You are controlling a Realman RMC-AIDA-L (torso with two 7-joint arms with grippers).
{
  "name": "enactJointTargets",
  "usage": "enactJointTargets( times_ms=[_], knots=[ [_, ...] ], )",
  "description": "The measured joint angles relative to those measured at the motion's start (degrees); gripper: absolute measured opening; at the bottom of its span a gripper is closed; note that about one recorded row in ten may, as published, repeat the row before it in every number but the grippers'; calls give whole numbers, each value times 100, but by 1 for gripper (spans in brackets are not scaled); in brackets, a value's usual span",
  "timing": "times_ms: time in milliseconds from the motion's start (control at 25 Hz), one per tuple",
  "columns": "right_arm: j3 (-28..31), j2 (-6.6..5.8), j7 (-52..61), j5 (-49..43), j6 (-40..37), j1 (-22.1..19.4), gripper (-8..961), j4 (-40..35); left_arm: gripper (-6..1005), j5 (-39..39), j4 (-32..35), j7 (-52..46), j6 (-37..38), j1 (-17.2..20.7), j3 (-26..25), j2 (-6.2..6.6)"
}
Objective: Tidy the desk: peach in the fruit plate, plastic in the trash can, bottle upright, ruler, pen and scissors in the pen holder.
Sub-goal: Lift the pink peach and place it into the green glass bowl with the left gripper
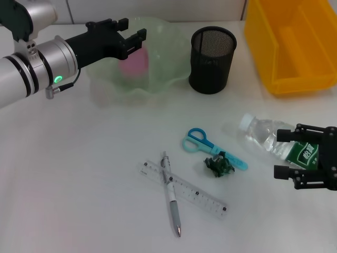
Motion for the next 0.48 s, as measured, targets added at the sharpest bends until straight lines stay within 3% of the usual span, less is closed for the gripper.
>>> enactJointTargets(
  times_ms=[360, 480],
  knots=[
    [126, 6, 95, 156, -6, -14, 835, 63, 625, -24, 63, 8, 463, 82, -7, 13],
    [268, -4, 540, 383, -206, -21, 835, -120, 678, -224, 379, 103, 1709, 542, -72, 50]
  ],
)
